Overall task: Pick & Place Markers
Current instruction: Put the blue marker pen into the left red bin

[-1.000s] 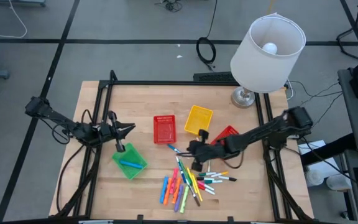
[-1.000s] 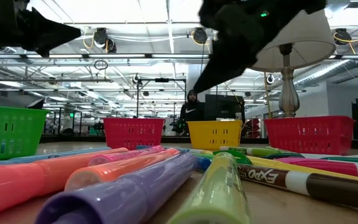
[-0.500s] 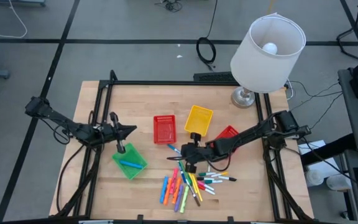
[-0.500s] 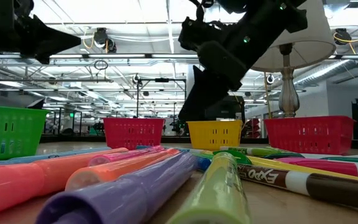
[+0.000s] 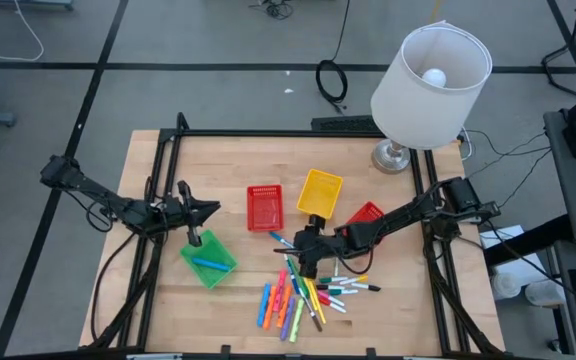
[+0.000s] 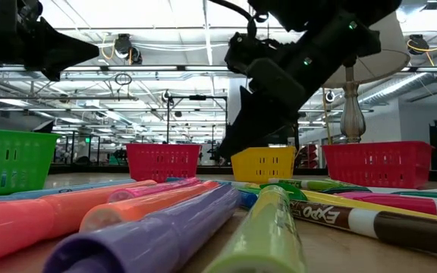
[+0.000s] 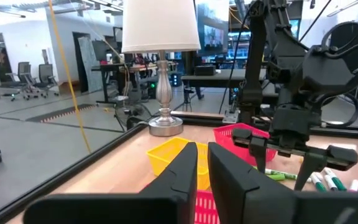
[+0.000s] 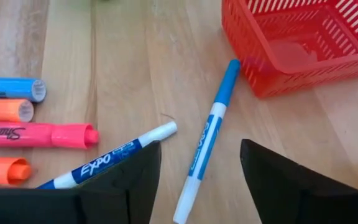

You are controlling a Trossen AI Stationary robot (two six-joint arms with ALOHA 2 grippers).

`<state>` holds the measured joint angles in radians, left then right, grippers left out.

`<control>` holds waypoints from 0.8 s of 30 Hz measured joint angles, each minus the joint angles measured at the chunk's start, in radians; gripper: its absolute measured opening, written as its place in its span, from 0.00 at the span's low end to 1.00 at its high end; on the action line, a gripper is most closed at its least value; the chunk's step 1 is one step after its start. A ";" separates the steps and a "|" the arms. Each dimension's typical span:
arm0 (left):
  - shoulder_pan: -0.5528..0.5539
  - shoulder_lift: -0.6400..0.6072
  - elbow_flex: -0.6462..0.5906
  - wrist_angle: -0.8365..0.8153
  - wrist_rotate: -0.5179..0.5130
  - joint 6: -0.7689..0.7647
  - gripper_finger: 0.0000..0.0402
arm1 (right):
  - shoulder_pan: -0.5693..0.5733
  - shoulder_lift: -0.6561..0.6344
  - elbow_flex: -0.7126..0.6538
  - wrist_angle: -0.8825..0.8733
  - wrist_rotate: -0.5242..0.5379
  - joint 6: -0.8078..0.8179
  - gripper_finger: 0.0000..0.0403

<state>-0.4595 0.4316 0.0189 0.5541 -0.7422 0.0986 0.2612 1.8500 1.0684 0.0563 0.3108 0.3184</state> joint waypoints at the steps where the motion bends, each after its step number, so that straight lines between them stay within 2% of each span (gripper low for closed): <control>1: 0.000 0.000 0.000 0.000 0.000 0.000 0.12 | -0.001 0.000 -0.006 0.004 0.002 -0.002 0.52; 6: 0.000 0.000 0.000 0.000 0.000 0.000 0.09 | -0.001 0.005 -0.036 0.056 0.002 -0.004 0.49; 18: 0.000 0.000 0.000 -0.004 0.000 0.001 0.01 | -0.023 0.108 -0.036 0.100 0.003 -0.014 0.48; 24: 0.000 0.000 0.000 -0.005 0.000 0.001 0.05 | -0.024 0.109 -0.036 0.074 0.003 -0.015 0.41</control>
<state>-0.4595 0.4316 0.0189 0.5491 -0.7422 0.0998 0.2375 1.9587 1.0325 0.1304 0.3134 0.3035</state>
